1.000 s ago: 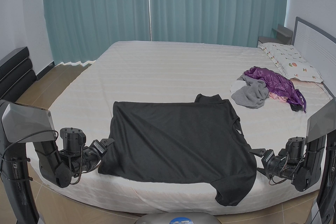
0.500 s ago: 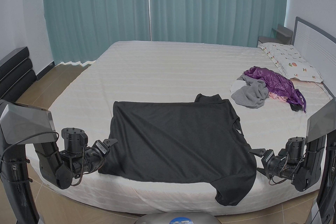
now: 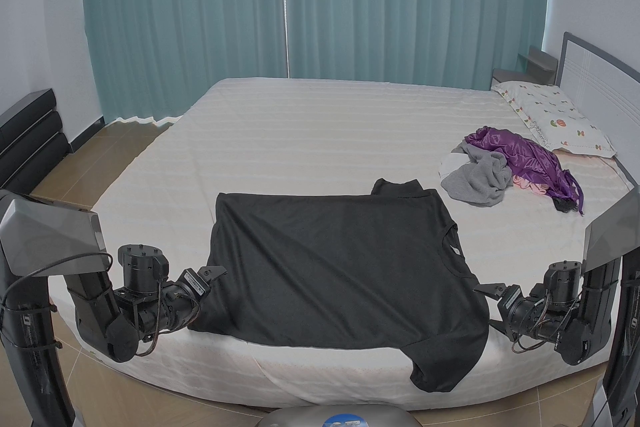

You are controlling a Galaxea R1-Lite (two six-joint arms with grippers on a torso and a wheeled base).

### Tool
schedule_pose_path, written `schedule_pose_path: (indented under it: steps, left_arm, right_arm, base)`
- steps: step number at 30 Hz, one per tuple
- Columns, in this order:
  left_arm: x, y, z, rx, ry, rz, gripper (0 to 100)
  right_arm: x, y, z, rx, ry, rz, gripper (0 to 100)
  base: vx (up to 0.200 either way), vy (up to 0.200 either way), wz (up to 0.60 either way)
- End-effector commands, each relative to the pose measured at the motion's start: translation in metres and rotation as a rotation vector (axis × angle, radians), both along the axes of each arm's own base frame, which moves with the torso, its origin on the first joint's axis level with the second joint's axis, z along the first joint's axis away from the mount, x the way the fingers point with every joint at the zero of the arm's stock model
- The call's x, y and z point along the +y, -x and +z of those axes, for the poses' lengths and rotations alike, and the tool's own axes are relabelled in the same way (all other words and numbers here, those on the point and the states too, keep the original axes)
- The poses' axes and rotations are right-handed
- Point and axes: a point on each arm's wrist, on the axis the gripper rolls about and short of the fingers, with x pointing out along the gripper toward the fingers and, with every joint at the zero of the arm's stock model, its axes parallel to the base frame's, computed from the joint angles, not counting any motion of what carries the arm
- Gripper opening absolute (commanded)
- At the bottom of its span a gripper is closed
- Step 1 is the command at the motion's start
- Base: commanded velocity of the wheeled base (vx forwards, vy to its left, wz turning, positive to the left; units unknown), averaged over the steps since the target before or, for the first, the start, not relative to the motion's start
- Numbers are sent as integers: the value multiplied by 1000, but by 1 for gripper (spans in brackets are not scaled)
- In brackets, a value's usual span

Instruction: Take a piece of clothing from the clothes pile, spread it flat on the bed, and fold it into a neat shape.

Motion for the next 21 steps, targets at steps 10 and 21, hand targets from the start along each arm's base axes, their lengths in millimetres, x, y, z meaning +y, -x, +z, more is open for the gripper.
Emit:
schedule_pose_path:
  steps: [10,21]
  left_arm:
    - [2,11,-2,6,-50,-26,100]
    - [25,45,-20,121,-173,-26,100]
  right_arm:
    - [1,0,-1,-8,5,7,100]
    - [2,0,-1,-8,5,9,100]
  base:
    - [0,-80,0]
    - [0,0,0]
